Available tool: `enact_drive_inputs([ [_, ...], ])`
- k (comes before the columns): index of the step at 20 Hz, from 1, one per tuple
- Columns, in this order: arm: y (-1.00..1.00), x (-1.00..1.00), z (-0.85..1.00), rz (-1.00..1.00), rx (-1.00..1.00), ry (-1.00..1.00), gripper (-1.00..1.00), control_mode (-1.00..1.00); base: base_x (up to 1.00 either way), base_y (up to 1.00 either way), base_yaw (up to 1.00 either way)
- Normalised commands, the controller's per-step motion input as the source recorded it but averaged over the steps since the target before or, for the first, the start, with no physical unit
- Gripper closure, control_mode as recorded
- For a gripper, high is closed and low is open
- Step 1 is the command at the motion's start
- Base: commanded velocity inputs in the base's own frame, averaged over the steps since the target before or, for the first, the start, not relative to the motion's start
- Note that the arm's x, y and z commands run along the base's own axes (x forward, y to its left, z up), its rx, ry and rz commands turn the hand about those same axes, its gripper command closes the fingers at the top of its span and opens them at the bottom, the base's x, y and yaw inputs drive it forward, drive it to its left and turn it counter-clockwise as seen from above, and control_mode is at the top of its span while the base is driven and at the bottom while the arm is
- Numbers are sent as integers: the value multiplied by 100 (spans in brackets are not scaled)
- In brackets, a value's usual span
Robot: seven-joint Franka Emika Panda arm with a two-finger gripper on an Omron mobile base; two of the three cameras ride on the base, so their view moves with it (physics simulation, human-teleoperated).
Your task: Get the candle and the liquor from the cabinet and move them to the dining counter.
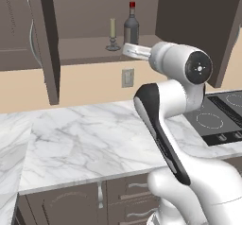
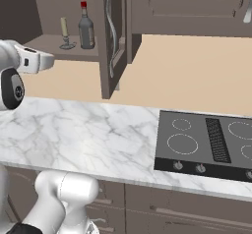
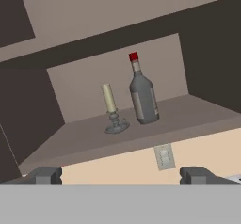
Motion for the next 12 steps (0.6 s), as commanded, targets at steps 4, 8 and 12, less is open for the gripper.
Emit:
enact_drive_inputs([
  [4, 16, 1, 0, -3, -1, 0, -100, -100, 0, 0, 0],
  [8, 29, 8, -4, -3, -2, 0, -100, -100, 0, 0, 0],
  [12, 9, 12, -10, -1, 0, 0, -100, -100, 0, 0, 0],
])
